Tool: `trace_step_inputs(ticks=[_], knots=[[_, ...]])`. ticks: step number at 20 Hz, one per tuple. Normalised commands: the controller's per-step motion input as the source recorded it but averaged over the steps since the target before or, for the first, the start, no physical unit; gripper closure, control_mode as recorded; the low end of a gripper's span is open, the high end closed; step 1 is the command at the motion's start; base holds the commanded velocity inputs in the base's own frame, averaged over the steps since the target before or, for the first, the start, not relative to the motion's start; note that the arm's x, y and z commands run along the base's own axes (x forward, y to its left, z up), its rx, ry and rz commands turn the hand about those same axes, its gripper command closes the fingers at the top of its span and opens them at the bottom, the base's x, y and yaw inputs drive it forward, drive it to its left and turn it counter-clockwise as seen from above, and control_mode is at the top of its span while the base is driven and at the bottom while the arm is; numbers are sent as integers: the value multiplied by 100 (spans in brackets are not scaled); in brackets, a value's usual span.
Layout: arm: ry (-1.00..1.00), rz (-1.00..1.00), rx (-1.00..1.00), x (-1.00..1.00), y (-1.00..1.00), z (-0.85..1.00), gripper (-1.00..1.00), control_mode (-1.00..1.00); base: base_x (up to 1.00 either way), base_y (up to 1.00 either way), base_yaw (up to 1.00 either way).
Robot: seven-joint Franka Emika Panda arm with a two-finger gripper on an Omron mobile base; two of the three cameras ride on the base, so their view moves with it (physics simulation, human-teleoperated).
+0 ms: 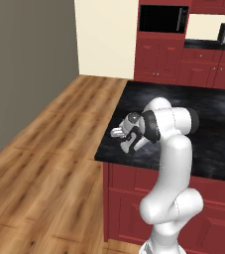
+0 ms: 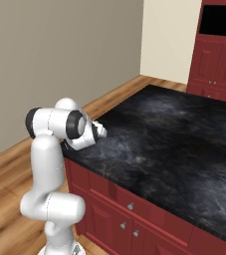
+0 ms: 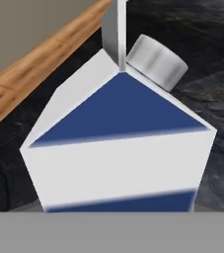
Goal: Pick the bottled water, milk, boxed drink from the counter and place them in the open cabinet.
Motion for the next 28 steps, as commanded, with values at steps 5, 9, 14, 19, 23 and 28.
trace_step_inputs(ticks=[5,9,14,19,23,28], knots=[[2,-3,0,13,0,-1,100,-100,0,0,0],[-2,0,0,-6,0,0,100,-100,0,0,0],[-16,0,0,-44,0,47,100,-100,0,0,0],[-6,0,1,-69,3,71,100,-100,0,0,0],[0,0,1,-86,13,64,100,-100,0,0,0],[0,0,2,-82,11,70,100,-100,0,0,0]])
